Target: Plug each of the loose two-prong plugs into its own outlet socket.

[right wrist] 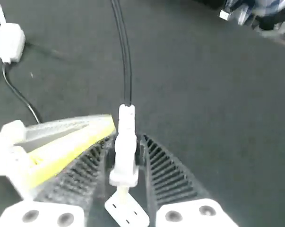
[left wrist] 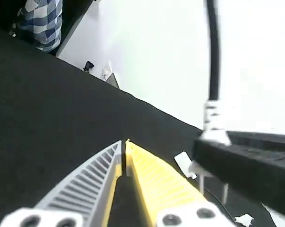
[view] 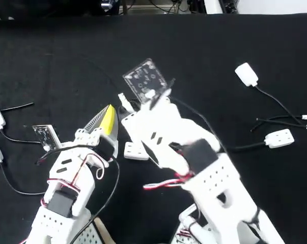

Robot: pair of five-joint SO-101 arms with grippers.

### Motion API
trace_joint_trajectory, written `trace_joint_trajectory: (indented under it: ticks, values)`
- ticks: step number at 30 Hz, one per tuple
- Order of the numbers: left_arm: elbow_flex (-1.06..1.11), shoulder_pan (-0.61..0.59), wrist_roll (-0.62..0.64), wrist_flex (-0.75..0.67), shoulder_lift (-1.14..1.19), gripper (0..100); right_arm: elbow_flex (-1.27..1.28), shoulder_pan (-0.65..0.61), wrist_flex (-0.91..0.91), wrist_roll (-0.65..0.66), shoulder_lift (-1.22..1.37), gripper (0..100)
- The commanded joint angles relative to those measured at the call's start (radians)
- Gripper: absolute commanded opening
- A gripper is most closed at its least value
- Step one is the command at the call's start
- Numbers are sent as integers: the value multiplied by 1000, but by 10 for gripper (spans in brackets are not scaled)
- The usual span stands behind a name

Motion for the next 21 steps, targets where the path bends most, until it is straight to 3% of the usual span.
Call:
trace_joint_trajectory:
  ticks: [1, 12, 18, 21]
  values:
    - [19, 18, -2, -9, -3, 29, -7, -43, -17, -31, -82, 11]
    - [19, 44, -5, -3, 6, 30, -16, -114, -14, -29, -102, 11]
    - [19, 191, -190, 118, -3, 30, -79, -129, 48, 84, -104, 11]
    - [19, 222, -212, 123, -5, 30, -96, -141, 68, 84, -104, 11]
